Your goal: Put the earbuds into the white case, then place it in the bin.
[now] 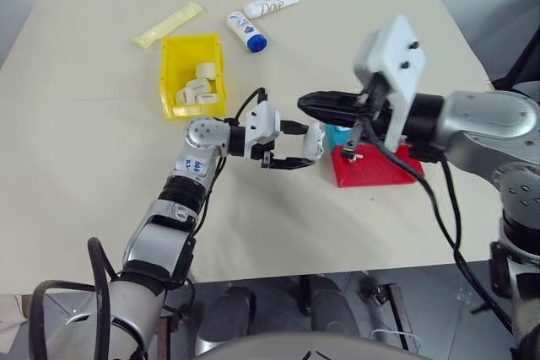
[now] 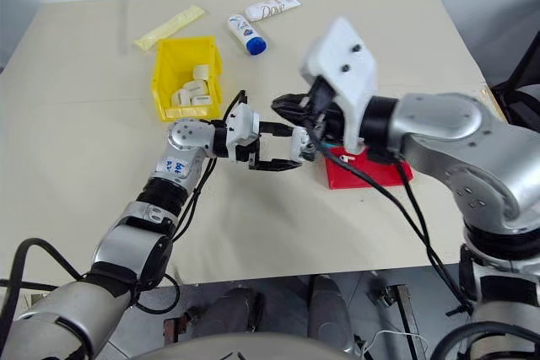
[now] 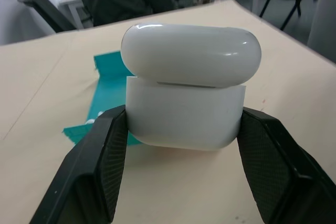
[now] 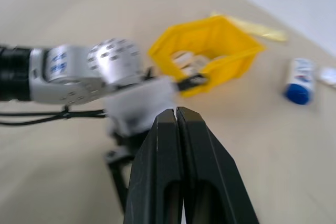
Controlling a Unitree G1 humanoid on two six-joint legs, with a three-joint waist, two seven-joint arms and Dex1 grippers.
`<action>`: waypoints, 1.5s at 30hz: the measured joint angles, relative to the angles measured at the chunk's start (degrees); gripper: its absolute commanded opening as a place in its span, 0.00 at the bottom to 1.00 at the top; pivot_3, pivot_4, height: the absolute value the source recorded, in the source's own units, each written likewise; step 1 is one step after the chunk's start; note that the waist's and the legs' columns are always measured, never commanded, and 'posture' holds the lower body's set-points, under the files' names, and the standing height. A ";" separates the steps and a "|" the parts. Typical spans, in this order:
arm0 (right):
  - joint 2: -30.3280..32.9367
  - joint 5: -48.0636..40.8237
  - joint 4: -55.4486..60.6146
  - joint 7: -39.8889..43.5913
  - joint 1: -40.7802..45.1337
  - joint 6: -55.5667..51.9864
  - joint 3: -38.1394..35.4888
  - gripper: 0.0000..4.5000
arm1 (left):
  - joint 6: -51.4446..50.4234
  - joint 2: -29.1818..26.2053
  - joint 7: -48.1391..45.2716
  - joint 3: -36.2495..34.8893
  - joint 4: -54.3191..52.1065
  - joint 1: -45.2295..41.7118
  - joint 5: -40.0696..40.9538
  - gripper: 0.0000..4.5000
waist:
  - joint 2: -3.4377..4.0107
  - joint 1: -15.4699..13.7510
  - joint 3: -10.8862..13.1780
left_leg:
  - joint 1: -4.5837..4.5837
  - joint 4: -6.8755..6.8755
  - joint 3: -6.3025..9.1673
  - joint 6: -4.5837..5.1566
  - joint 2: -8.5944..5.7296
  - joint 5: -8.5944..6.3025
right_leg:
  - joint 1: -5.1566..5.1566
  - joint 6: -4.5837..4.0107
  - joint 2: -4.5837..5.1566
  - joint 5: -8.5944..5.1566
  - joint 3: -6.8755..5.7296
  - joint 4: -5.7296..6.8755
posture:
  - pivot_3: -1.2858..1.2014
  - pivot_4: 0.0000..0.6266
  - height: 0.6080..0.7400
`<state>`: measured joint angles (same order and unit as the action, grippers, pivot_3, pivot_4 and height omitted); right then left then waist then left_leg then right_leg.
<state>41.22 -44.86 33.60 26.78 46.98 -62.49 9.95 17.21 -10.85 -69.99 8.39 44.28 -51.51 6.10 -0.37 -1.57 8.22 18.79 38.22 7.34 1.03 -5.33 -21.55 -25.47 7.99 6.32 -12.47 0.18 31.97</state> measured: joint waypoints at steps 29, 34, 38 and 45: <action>2.42 -0.22 0.24 10.90 -25.40 8.73 -22.27 0.20 | -10.43 -8.87 -8.71 -7.17 -7.20 4.61 10.43 0.61 | -0.06 0.02 -0.02 | 0.09 0.09 0.04 0.04 0.00 0.02 | -0.01 0.06 0.00 0.04 -0.05 -0.01 | 0.52 0.24 1.00; 1.94 -7.68 -0.46 19.83 -34.26 11.28 -28.20 0.57 | -11.53 -11.91 -6.26 -9.30 -7.14 4.61 10.42 0.61 | -0.06 -0.03 -0.02 | 0.06 0.11 0.02 0.04 -0.05 0.02 | 0.03 0.07 0.03 0.05 -0.02 0.00 | 0.52 0.24 1.00; 2.03 -10.08 -1.72 23.59 -36.00 13.67 -30.00 0.87 | -11.99 -12.40 -2.79 -10.52 -7.08 4.48 10.42 0.61 | -0.06 -0.10 -0.02 | 0.04 0.10 0.02 0.04 -0.04 0.02 | 0.03 0.07 0.03 0.05 -0.02 0.01 | 0.52 0.24 1.00; 2.18 -10.39 -4.50 24.12 -38.87 16.18 -32.38 0.99 | -12.08 -14.64 7.69 -13.15 -2.39 2.04 8.82 0.61 | -0.08 -0.10 -0.01 | 0.03 0.10 0.00 0.04 -0.04 0.02 | 0.03 0.07 0.02 0.05 -0.01 0.02 | 0.52 0.24 1.00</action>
<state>43.40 -55.25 29.10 50.91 8.11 -46.31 -22.43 5.13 -25.49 -62.30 -4.76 41.89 -49.46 14.92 -0.45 -1.67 8.21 18.82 38.32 7.34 1.07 -5.37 -21.53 -25.44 8.06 6.34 -12.42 0.18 32.00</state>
